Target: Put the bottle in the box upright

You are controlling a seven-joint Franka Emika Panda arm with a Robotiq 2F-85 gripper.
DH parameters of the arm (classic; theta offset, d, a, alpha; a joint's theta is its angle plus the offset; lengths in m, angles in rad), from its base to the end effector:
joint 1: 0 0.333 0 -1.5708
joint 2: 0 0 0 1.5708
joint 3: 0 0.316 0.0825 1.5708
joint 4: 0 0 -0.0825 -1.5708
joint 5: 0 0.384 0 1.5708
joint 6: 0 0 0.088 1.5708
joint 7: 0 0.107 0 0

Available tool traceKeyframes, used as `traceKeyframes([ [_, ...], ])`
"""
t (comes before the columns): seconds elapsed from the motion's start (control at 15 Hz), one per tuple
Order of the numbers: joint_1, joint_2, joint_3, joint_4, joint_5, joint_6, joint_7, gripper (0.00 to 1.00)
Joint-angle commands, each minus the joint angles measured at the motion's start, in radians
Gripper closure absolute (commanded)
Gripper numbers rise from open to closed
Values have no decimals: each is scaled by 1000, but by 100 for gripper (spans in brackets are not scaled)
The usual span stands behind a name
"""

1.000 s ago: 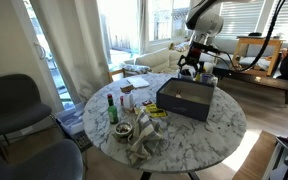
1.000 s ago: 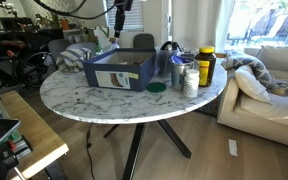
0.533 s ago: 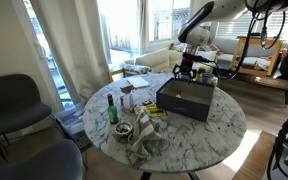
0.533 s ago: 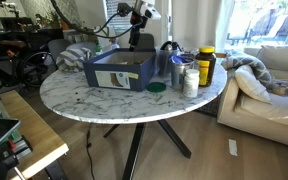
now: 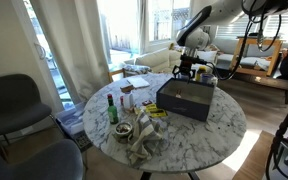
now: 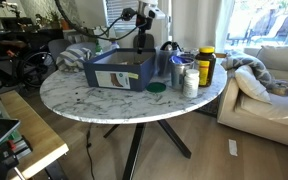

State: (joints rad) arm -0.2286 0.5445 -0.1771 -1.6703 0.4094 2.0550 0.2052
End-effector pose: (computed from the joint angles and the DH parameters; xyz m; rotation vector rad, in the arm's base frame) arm 0.6225 -0.2308 0.2828 -2.6369 1.1325 0.1692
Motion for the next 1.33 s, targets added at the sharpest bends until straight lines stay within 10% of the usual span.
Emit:
traceKeyframes([
  [0.0,29,16,-9,-62,-57,128,78,0],
  [0.73,50,56,17,-133,-94,300,120,5],
  [1.27,55,48,20,-153,-98,367,118,79],
])
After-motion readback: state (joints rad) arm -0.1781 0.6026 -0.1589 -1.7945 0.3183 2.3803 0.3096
